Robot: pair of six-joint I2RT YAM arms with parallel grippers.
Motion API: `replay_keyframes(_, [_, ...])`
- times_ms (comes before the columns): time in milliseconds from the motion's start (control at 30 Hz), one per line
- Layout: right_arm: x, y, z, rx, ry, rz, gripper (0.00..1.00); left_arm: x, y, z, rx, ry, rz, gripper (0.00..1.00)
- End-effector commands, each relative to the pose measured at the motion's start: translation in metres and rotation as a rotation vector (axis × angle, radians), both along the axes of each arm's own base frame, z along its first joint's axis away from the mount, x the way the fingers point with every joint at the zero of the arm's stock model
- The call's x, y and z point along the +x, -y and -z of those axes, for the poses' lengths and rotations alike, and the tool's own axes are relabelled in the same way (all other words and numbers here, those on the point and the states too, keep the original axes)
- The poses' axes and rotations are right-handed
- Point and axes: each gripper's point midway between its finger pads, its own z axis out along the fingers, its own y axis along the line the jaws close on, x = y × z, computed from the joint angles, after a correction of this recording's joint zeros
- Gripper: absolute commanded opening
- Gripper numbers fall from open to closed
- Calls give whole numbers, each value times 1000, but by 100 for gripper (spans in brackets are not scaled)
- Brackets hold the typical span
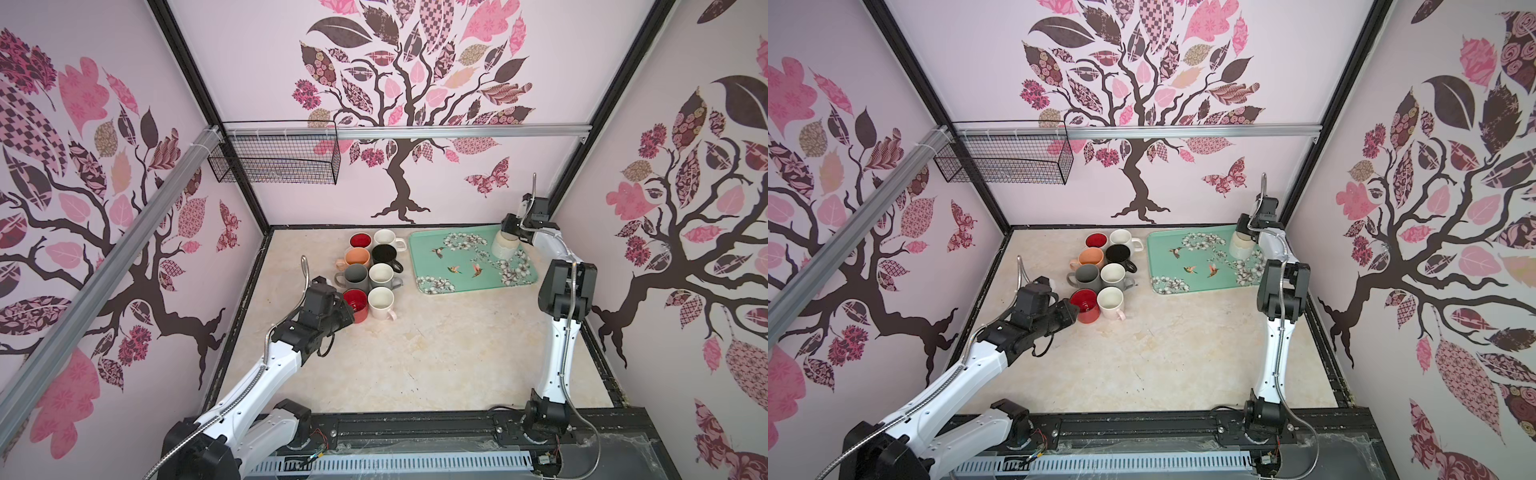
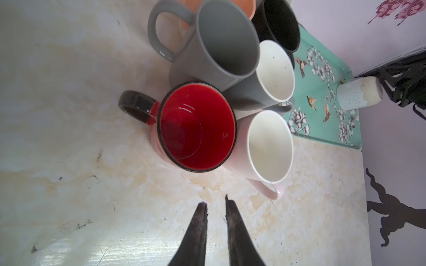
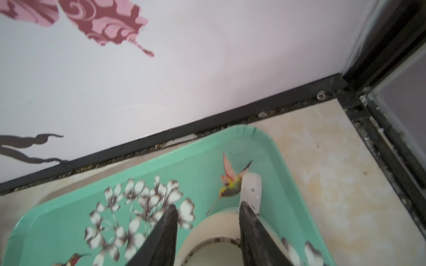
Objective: Turn the mug right side up
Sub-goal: 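Lower the right gripper onto the upside-down white speckled mug's base, then reach the left gripper across to the speckled mug's handle while right gripper holds it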
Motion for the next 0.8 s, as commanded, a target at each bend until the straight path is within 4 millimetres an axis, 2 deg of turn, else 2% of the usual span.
replay_keyframes(0, [-37,-41,15,72,-94,-58,46,11,-3,-39,74,125,27,20])
replay_keyframes(67, [-54,-55,16,93,-112,-62,46,15,-1,-50,88,164,42,20])
replay_keyframes(167, [-86,-85,20,134,-130,-64,46,21,13,-64,81,217,87,20])
replay_keyframes(233, [-108,-98,20,130,-119,-38,46,25,32,-73,64,247,144,20])
replay_keyframes(333, [-129,-109,4,192,-47,-25,49,25,81,-82,83,270,279,20])
replay_keyframes(467, [-133,-106,-21,155,-43,-38,56,17,153,-76,147,273,466,20])
replay_keyframes(600, [-132,-90,-37,102,-53,-22,60,16,208,-58,161,245,601,21])
replay_keyframes(700, [-133,-73,-29,105,-79,7,60,18,240,-43,156,222,682,21])
replay_keyframes(767, [-135,-64,-12,132,-119,14,60,17,265,-31,157,207,751,21])
